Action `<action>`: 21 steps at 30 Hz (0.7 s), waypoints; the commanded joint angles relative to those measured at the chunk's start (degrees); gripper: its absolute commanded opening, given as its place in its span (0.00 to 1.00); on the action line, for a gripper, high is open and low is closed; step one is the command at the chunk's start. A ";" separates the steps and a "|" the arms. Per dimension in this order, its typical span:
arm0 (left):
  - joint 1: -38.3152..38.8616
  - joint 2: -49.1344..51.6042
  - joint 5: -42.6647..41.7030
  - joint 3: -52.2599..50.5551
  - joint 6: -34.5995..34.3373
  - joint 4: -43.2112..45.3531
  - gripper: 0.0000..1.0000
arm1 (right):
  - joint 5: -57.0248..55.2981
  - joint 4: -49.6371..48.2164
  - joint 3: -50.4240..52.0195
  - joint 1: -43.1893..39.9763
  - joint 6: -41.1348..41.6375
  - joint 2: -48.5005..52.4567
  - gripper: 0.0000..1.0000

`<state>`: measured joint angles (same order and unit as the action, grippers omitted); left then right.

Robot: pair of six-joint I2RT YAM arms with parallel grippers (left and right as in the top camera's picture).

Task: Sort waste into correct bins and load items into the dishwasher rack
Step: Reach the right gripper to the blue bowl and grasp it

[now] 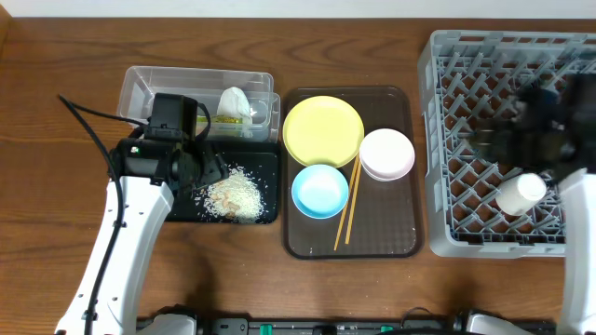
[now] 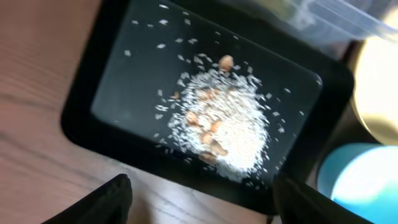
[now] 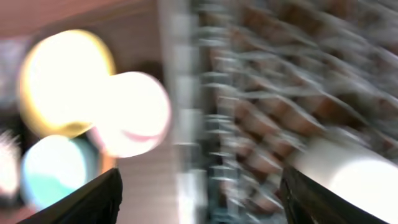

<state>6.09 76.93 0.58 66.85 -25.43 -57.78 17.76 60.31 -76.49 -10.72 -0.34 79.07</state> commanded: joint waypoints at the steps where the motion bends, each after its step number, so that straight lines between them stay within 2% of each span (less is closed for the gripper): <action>1: -0.28 -0.31 3.96 0.35 -2.58 -0.31 0.75 | 6.03 -0.90 0.00 8.11 -2.84 0.87 0.72; 4: -0.28 -0.31 3.96 0.35 -2.54 -0.31 0.75 | 4.79 -3.39 1.66 16.35 1.14 2.75 0.62; 11: -0.28 -0.31 3.98 0.35 -2.56 -0.31 0.76 | -4.50 -10.49 6.67 31.93 11.74 9.62 0.59; 13: -0.28 -0.31 3.98 0.35 -2.54 -0.31 0.76 | -7.17 -12.09 7.50 35.50 14.21 12.26 0.54; 16: -0.28 -0.31 3.96 0.35 -2.54 -0.31 0.76 | -10.12 -13.55 7.93 39.28 17.92 16.00 0.46; 21: -0.28 -0.31 3.96 0.35 -2.54 -0.31 0.76 | -12.28 -15.10 7.93 43.34 20.81 22.45 0.41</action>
<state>6.09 76.93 3.42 66.85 -27.22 -57.91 9.17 45.50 -68.79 31.00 15.94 99.11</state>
